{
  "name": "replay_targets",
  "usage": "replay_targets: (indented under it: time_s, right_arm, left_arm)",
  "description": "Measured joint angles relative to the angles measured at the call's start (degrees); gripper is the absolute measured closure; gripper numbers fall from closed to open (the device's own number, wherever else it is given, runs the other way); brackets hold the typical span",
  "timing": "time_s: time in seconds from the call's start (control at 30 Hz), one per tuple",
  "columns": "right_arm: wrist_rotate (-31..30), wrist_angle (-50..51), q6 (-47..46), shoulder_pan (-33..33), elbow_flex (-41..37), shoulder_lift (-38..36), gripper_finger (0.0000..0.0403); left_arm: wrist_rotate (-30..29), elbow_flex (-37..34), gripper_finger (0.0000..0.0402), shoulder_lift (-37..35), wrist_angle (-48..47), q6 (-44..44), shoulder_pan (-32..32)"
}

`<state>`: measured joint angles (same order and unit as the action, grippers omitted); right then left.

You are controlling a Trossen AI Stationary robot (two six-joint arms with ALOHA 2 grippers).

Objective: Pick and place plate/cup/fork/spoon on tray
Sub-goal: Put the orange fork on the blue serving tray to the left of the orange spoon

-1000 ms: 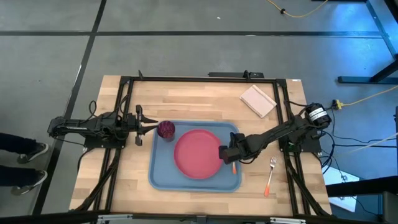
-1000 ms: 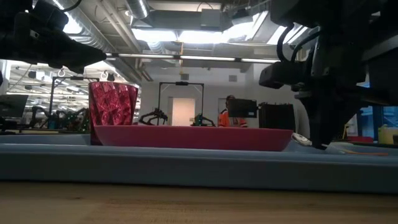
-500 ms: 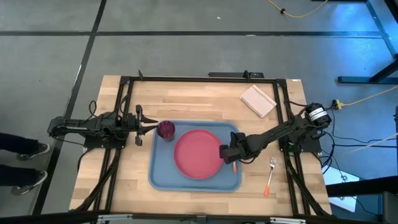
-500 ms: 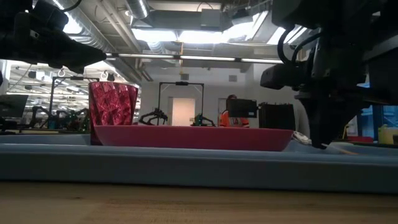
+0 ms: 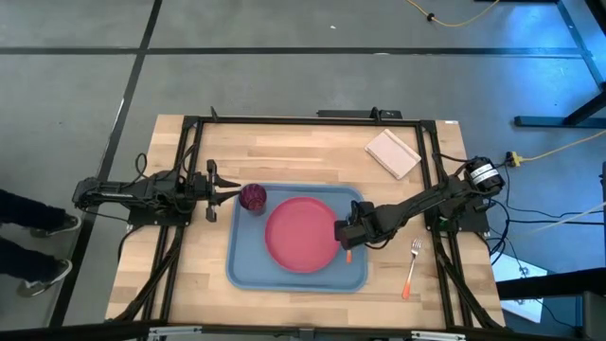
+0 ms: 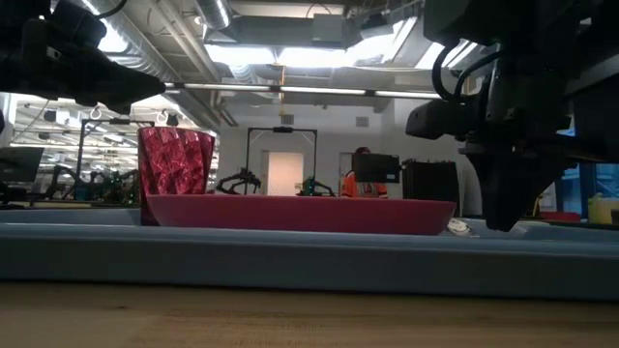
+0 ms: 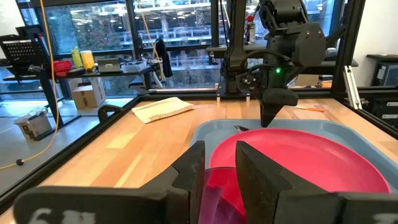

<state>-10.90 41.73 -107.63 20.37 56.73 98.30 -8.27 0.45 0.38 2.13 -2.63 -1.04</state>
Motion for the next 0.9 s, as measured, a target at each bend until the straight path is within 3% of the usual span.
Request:
replay_targets:
  time_s: [0.3,0.5,0.77,0.9]
  right_arm:
    - [-0.53,10.99,-10.13,4.08,0.09,-3.36,0.0356]
    - [-6.35,15.77,-15.5,9.28,0.09,-8.1,0.0356]
    - [6.01,20.79,-30.57,17.33,0.07,-7.1,0.0356]
    - [7.99,21.41,-38.98,22.17,0.07,-7.1,0.0356]
  left_arm:
    - [0.0,0.0,0.0319,0.01,0.01,0.01,0.0]
    - [-0.01,0.01,0.0319,0.0,0.0,0.01,0.0]
    - [-0.07,0.0,0.0319,0.0,0.02,0.01,0.0]
    - [-0.08,0.0,0.0319,0.0,0.0,0.01,0.0]
